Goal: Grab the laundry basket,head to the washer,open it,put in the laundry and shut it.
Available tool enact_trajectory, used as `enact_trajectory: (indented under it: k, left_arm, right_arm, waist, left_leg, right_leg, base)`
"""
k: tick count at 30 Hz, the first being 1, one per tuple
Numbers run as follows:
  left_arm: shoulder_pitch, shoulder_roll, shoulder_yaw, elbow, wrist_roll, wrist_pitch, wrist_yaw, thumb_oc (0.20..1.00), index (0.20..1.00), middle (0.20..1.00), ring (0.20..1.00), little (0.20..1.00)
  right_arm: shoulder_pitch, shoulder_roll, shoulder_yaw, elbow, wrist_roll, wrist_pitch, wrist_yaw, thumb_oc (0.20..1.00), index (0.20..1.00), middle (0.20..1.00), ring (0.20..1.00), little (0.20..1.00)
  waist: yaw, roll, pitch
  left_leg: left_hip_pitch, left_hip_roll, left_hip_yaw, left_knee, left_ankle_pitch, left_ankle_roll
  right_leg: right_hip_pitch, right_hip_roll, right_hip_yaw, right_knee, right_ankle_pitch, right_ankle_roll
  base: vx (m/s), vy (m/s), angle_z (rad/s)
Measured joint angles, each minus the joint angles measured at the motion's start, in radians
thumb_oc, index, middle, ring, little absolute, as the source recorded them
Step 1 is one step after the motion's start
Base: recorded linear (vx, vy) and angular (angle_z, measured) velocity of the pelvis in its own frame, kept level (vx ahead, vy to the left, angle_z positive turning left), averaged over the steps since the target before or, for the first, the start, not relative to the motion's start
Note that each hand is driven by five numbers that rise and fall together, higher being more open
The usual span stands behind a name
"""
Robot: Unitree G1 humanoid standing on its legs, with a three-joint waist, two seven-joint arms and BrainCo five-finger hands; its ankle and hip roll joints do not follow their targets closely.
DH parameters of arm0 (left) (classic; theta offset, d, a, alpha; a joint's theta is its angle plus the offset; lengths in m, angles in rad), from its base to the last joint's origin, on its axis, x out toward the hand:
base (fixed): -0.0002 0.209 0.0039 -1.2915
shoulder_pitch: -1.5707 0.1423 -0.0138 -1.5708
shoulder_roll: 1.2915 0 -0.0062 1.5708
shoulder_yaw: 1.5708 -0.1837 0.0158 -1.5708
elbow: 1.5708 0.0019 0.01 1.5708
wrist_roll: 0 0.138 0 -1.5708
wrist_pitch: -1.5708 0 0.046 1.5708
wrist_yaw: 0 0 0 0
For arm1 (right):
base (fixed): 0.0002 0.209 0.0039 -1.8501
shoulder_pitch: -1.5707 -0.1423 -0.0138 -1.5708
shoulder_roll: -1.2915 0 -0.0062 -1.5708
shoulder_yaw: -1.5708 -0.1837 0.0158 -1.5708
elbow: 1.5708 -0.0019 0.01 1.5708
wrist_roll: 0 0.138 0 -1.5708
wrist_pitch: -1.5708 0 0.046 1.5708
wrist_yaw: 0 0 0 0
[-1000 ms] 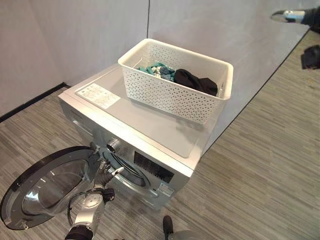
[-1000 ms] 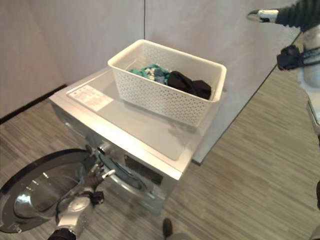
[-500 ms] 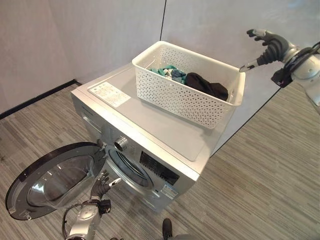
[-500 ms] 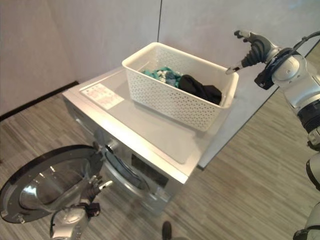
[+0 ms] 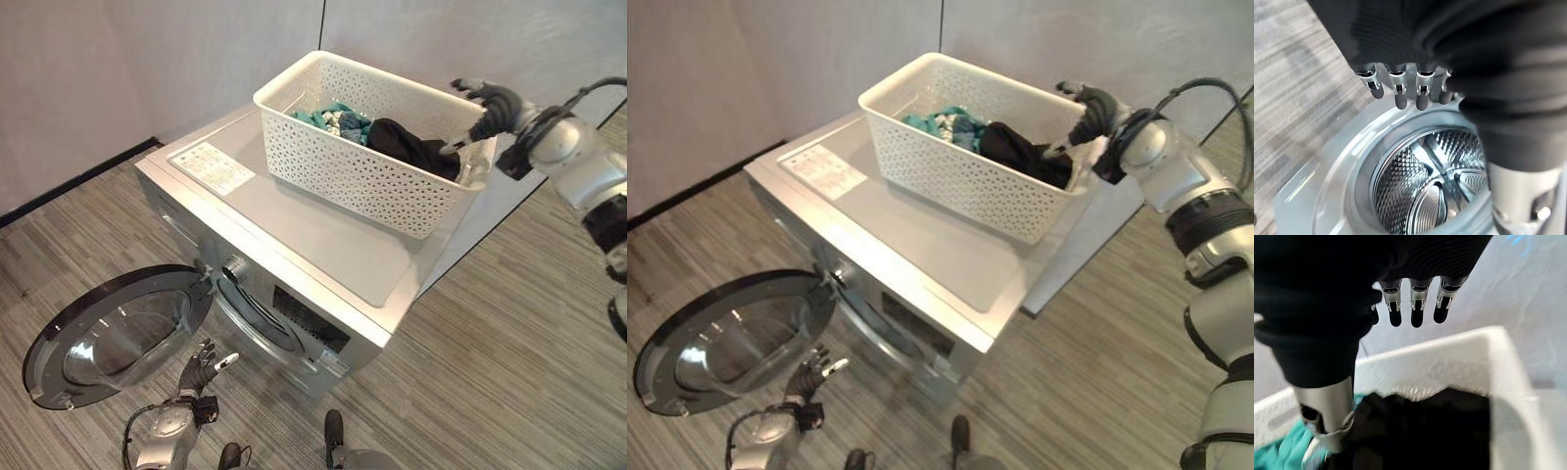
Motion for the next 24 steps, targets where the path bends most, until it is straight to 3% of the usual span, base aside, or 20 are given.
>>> enact_trajectory:
  k: [10, 13, 24]
  left_arm:
    - [-0.01, 0.01, -0.001, 0.001, -0.021, -0.001, 0.002, 1.0, 1.0, 1.0, 1.0, 1.0]
    - [-0.012, 0.014, -0.001, 0.004, -0.038, 0.0, 0.002, 1.0, 1.0, 1.0, 1.0, 1.0]
    - [-0.01, 0.041, -0.014, -0.002, -0.069, -0.001, -0.005, 1.0, 1.0, 1.0, 1.0, 1.0]
  right_arm:
    - [-0.042, 0.05, 0.026, 0.09, -0.044, 0.003, 0.0, 1.0, 1.0, 1.0, 1.0, 1.0]
    - [-0.043, 0.05, 0.081, 0.127, -0.088, 0.015, 0.008, 1.0, 1.0, 1.0, 1.0, 1.0]
    - [-0.012, -0.042, 0.085, 0.077, -0.135, 0.019, 0.093, 1.0, 1.0, 1.0, 1.0, 1.0]
  waist:
    - [0.012, -0.037, 0.049]
    - [0.03, -0.046, 0.06]
    - [0.052, -0.052, 0.106]
  left_leg:
    - [-0.05, 0.019, -0.023, 0.0, 0.009, -0.015]
    - [-0.076, 0.028, -0.045, 0.0, 0.014, -0.023]
    - [-0.122, 0.031, -0.088, 0.003, 0.021, -0.034]
  right_leg:
    - [-0.031, 0.014, -0.028, 0.0, 0.002, -0.012]
    - [-0.05, 0.021, -0.044, 0.008, 0.003, -0.018]
    - [-0.067, 0.02, -0.085, 0.008, -0.013, -0.012]
  base:
    - [0.0, -0.045, 0.07]
    - [0.04, -0.053, 0.16]
    - [0.01, -0.029, 0.11]
